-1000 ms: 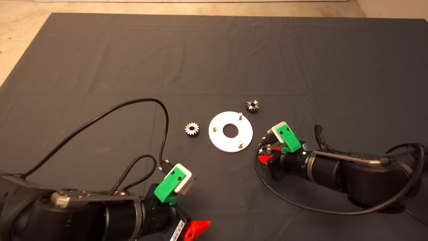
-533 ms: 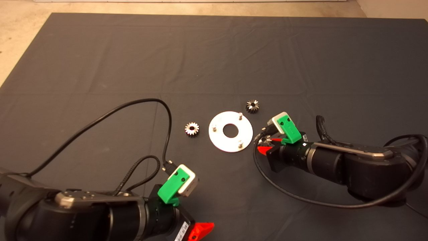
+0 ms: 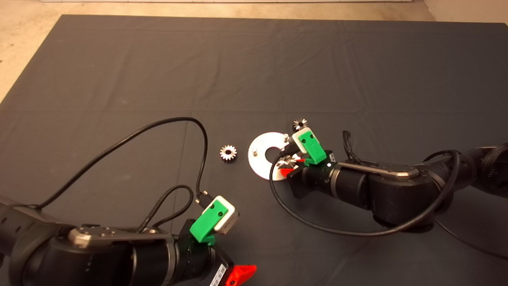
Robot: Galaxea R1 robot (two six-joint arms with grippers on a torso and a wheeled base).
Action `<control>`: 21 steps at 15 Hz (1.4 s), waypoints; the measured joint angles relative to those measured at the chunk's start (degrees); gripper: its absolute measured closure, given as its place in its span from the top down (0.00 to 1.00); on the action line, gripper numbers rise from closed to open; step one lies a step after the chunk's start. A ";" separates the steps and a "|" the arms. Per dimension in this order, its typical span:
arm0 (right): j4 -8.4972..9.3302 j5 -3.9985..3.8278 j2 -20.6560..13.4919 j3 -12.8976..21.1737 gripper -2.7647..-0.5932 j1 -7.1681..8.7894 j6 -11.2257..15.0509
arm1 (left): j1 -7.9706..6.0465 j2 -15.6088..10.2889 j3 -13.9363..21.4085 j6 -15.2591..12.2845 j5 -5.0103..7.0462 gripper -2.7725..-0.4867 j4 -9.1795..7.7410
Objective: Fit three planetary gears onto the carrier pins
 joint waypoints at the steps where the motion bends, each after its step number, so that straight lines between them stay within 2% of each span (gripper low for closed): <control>1: 0.02 -0.21 0.00 -0.17 0.10 0.00 0.00 | -0.02 0.02 0.00 0.00 -0.01 0.94 0.02; 5: 0.07 -0.14 -0.18 -0.20 0.10 0.26 0.00 | 0.00 -0.07 0.00 0.00 0.01 0.94 0.00; 7: 0.32 -0.16 -0.44 -0.20 0.10 0.96 -0.02 | 0.00 -0.11 0.00 -0.01 0.01 0.94 0.00; 8: 0.93 -0.16 -0.44 -0.20 0.10 1.36 -0.02 | 0.00 -0.11 0.00 0.00 0.01 0.94 0.02; 10: 4.93 -0.16 -0.44 -0.15 0.10 2.86 -0.02 | -0.02 -0.09 0.00 -0.01 0.01 0.94 0.02; 12: 7.39 -0.16 -0.49 -0.03 0.10 4.95 -0.01 | -0.22 0.00 0.00 -0.05 0.03 0.94 0.00; 14: 8.04 -0.03 -0.62 0.09 0.10 5.68 -0.02 | -0.69 0.00 0.00 -0.18 0.01 0.94 0.05; 15: 8.75 -0.05 -0.64 0.09 0.10 5.53 -0.02 | -0.78 0.00 0.00 -0.18 0.10 0.94 0.05; 19: 9.75 -0.01 -0.63 0.09 0.10 5.39 -0.02 | -0.78 -0.02 0.00 -0.18 0.10 0.94 0.13; 21: 11.18 -0.03 -0.65 0.09 0.10 5.39 -0.02 | -0.78 0.00 0.00 -0.18 0.07 0.94 0.13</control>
